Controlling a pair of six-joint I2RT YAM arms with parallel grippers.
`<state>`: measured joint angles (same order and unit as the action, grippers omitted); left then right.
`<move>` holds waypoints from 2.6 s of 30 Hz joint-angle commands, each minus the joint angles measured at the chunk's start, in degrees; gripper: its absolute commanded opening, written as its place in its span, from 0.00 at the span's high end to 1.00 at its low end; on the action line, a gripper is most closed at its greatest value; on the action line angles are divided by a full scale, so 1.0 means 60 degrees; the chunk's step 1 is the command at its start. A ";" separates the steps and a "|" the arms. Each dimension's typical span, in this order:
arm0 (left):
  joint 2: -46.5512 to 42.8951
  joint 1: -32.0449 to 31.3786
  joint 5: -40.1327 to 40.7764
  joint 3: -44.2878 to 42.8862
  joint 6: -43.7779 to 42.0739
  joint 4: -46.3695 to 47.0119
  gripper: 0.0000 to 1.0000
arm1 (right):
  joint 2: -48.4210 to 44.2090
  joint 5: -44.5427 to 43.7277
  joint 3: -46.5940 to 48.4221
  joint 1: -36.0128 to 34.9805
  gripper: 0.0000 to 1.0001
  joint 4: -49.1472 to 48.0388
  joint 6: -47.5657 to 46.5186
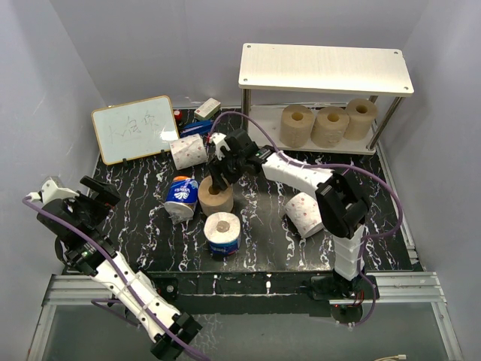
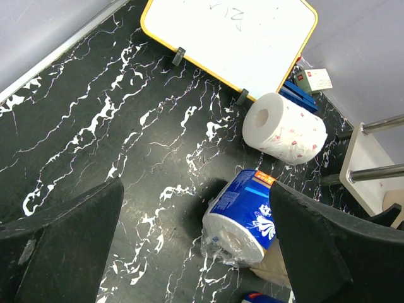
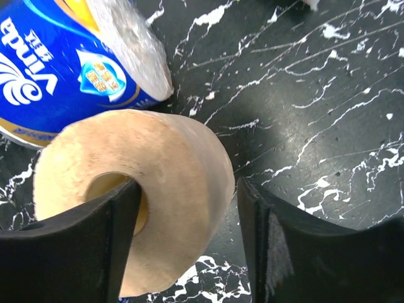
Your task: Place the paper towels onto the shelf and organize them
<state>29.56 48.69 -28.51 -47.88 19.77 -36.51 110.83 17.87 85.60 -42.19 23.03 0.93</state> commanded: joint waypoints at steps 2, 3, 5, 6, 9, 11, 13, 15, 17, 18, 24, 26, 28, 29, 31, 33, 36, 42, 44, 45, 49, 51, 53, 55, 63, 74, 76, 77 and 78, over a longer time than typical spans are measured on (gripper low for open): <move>0.0226 0.0085 -0.0210 -0.0010 -0.0021 -0.0071 0.02 | 0.0313 -0.0218 0.1094 0.0055 0.54 0.0198 -0.0456; 0.0231 0.0099 -0.0195 -0.0012 -0.0007 -0.0077 0.02 | 0.0368 -0.0223 0.1230 0.0046 0.64 0.0378 -0.0498; 0.0163 0.0103 -0.0158 -0.0007 0.0015 -0.0061 0.02 | 0.0388 -0.0231 0.1369 0.0039 0.78 0.0531 -0.0545; 0.0102 0.0105 -0.0154 -0.0015 0.0017 -0.0057 0.02 | 0.0351 -0.0278 0.1376 0.0026 0.84 0.0561 -0.0550; -0.0004 0.0108 -0.0194 -0.0016 0.0004 -0.0046 0.02 | 0.0226 -0.0543 0.1532 -0.0044 1.00 0.0855 -0.0563; -0.0019 0.0104 -0.0200 -0.0002 0.0005 -0.0050 0.02 | 0.0140 -0.0681 0.1736 -0.0064 1.00 0.1216 -0.0593; -0.0052 0.0105 -0.0199 -0.0007 0.0001 -0.0056 0.02 | -0.0122 -0.0928 0.1741 -0.0065 1.00 0.1364 -0.0619; -0.0148 0.0125 -0.0185 -0.0007 0.0008 -0.0061 0.02 | -0.0578 -0.1288 0.1575 -0.0056 1.00 0.1362 -0.0691; -0.0274 0.0118 -0.0192 -0.0005 0.0001 -0.0039 0.02 | -0.1219 -0.1677 0.1294 0.0009 1.00 0.1286 -0.0656; -0.0324 0.0122 -0.0198 -0.0009 0.0001 -0.0031 0.02 | -0.1525 -0.1761 0.1158 0.0121 1.00 0.1258 -0.0454; -0.0347 0.0119 -0.0285 -0.0012 -0.0021 -0.0030 0.02 | -0.3064 -0.1679 0.0666 0.1796 1.00 0.1105 0.2679; -0.0301 0.0118 -0.0311 -0.0012 -0.0028 -0.0030 0.02 | -0.3067 0.0185 0.0548 0.2920 1.00 0.1107 0.3539; -0.0259 0.0119 -0.0309 -0.0004 -0.0028 -0.0031 0.02 | -0.2999 0.1198 0.0103 0.3758 1.00 0.1109 0.4854; -0.0236 0.0125 -0.0295 -0.0004 -0.0028 -0.0026 0.02 | -0.2938 0.1708 -0.0210 0.4082 1.00 0.0992 0.5281; -0.0187 0.0121 -0.0253 -0.0017 -0.0028 -0.0043 0.02 | -0.2711 0.2772 -0.0505 0.4361 1.00 0.0932 0.5129; -0.0143 0.0118 -0.0221 -0.0012 -0.0021 -0.0039 0.02 | -0.2595 0.2756 -0.0215 0.4383 1.00 0.1302 0.4604; -0.0122 0.0132 -0.0104 -0.0009 0.0021 -0.0041 0.02 | -0.2751 0.2448 0.0124 0.4389 1.00 0.1280 0.4323; -0.0208 0.0256 -0.0024 -0.0015 0.0059 -0.0041 0.02 | -0.4452 0.0931 -0.1890 0.4397 1.00 -0.1084 0.7051; -0.0223 0.0292 -0.0023 -0.0011 0.0056 -0.0052 0.02 | -0.4806 0.0393 -0.2382 0.4396 1.00 -0.1609 0.8017; -0.0225 0.0306 -0.0034 -0.0014 0.0052 -0.0040 0.02 | -0.4733 0.0104 -0.2279 0.4398 1.00 -0.1267 0.8515; -0.0185 0.0338 -0.0095 -0.0012 0.0045 -0.0037 0.02 | -0.4642 -0.1854 -0.2204 0.4469 1.00 -0.0117 1.0522; -0.0181 0.0338 -0.0118 -0.0007 0.0030 -0.0032 0.02 | -0.4456 -0.2713 -0.2052 0.4494 1.00 0.0331 1.1286; -0.0188 0.0338 -0.0124 -0.0015 0.0030 -0.0024 0.02 | -0.4220 -0.3303 -0.1773 0.4490 1.00 0.0532 1.1606; -0.0249 0.0338 -0.0125 -0.0013 0.0030 -0.0044 0.02 | -0.4105 -0.4125 -0.1546 0.4480 1.00 0.0611 1.1787; -0.0401 0.0412 -0.0045 -0.0015 0.0052 -0.0024 0.02 | -0.4044 -0.6355 -0.1055 0.4493 1.00 0.0523 1.1444; -0.0587 0.0629 -0.0009 -0.0033 0.0052 -0.0049 0.02 | -0.3410 -0.6187 -0.0868 0.4309 1.00 -0.0662 1.1162; -0.0605 0.0642 -0.0009 -0.0033 0.0051 -0.0039 0.02 | -0.3159 -0.6234 -0.0765 0.4171 1.00 -0.0800 1.1069; -0.0606 0.0645 -0.0009 -0.0033 0.0051 -0.0043 0.02 | -0.3025 -0.6322 -0.0694 0.4106 1.00 -0.0882 1.1030; -0.0606 0.0643 -0.0009 -0.0039 0.0055 -0.0040 0.02 | -0.2893 -0.6331 -0.0674 0.4037 1.00 -0.1084 1.0953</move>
<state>26.48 52.05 -28.45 -47.88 19.79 -36.51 91.66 -17.19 77.25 -16.49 25.65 67.33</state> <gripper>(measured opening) 0.981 0.177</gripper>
